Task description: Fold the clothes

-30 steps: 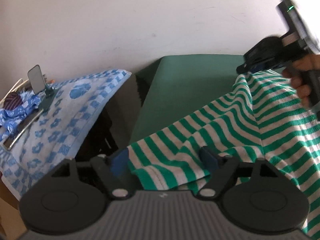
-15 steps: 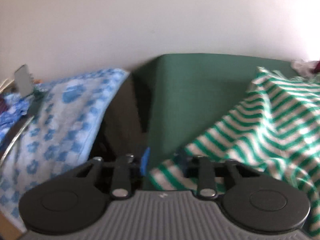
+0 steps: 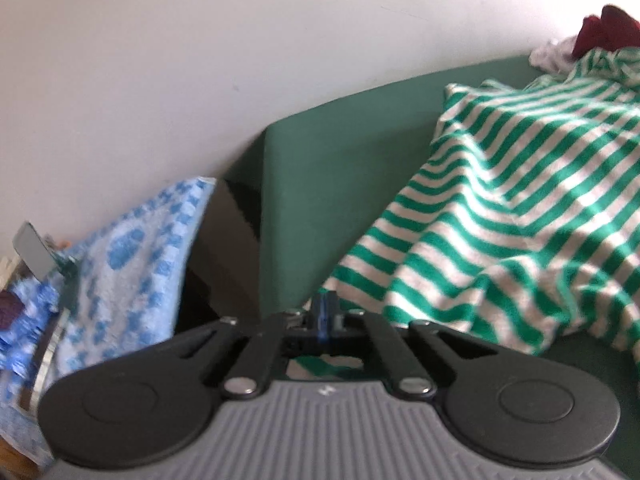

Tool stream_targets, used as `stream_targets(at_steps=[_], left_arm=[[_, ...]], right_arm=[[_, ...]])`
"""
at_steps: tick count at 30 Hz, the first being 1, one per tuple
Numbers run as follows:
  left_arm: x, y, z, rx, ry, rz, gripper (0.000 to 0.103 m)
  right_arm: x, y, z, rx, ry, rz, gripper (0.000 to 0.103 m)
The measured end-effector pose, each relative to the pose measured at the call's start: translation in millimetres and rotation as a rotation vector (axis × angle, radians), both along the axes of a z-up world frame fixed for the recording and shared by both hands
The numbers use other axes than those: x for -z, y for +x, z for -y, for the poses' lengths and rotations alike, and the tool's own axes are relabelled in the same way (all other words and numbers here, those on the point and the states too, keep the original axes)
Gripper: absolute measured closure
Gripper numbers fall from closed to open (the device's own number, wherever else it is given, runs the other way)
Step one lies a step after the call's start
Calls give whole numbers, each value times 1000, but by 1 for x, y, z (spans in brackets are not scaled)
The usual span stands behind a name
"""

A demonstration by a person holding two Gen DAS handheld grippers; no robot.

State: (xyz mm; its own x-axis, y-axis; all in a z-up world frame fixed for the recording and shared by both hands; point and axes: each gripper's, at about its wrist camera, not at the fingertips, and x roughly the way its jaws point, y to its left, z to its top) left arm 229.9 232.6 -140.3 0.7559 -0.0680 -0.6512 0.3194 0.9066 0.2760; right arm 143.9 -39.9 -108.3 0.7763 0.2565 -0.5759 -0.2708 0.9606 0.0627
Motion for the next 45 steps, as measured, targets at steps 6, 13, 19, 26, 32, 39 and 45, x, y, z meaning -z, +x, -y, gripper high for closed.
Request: stream_targets(at_steps=[6,13,19,26,32,39,45], left_arm=[[1,25,-28,-67,7,-48,103],[-20,-9,-48,7,-219,-65,61],[-1,-19,-46,-4,-232,-77,49],[11,-7,-57,-88,-328,-110,86],[0,3,-56,-132,-281,-37,99],[-1,39,-49,-180,-28,-2,98],[-2,29,-58,-205,71,25,80]], right_arm=[[-1,-2,-2,4,-4,2,65],[0,-1,-4,6,-21,5,65],[1,-2,-3,7,-17,5,65],[1,-1,-2,10,-5,4,65],[1,-1,1,14,3,3,65],[1,1,5,27,20,0,65],[-10,-9,8,53,24,-31,70]])
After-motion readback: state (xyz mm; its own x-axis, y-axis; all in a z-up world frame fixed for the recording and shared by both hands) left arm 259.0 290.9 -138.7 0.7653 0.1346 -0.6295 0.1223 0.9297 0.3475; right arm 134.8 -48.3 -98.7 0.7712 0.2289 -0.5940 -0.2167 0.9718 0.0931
